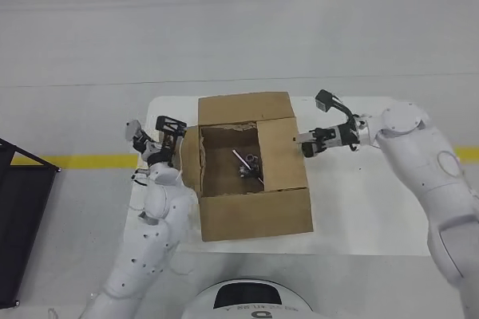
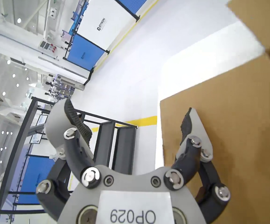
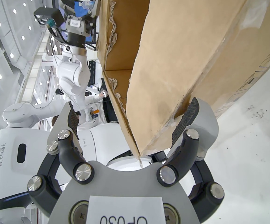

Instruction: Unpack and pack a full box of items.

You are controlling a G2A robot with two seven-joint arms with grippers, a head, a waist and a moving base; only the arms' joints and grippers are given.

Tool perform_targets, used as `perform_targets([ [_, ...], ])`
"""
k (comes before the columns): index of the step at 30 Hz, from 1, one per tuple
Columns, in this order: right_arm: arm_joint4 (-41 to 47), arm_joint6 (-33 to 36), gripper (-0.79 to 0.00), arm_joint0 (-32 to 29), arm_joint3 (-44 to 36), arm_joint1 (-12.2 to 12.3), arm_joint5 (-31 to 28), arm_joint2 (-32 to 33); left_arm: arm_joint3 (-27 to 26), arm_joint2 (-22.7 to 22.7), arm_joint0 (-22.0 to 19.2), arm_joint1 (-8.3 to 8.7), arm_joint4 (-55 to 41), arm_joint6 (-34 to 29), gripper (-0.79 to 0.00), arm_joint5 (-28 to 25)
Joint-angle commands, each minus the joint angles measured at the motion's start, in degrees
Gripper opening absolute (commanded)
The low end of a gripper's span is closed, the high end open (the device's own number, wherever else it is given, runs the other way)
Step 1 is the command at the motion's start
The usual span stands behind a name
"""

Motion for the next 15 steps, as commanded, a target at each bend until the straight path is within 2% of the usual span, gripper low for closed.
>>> perform_targets([
  [1, 0.8, -1.1, 0.000, -1.0, -1.2, 1.3, -1.1, 1.0, -2.4, -2.2, 1.0, 0.13, -0.8, 0.5, 0.000, -0.3],
  [4, 1.7, -4.0, 0.000, -3.2, -3.8, 3.3, -4.0, 3.1, -7.1, -3.6, 2.8, 0.20, -4.4, 2.9, 0.000, -2.7],
  [7, 2.7, -8.6, 0.000, -6.2, -7.2, 5.5, -8.6, 5.7, -11.3, -3.2, 4.1, 0.29, -6.1, 6.4, 0.000, -7.2],
  [11, 4.9, -12.8, 0.000, -10.4, -10.3, 8.0, -12.8, 9.3, -12.6, 2.0, 4.3, 0.24, -4.9, 12.8, 0.000, -15.1],
  [13, 6.0, -14.1, 0.000, -12.2, -12.3, 9.1, -14.1, 10.6, -13.5, 4.3, 4.6, -0.18, -14.0, 16.8, 0.000, -18.4],
  [15, 7.8, -15.2, 0.000, -14.0, -14.6, 10.0, -15.2, 11.6, -14.8, 3.9, 4.7, -0.54, -23.2, 22.4, 0.000, -17.1],
])
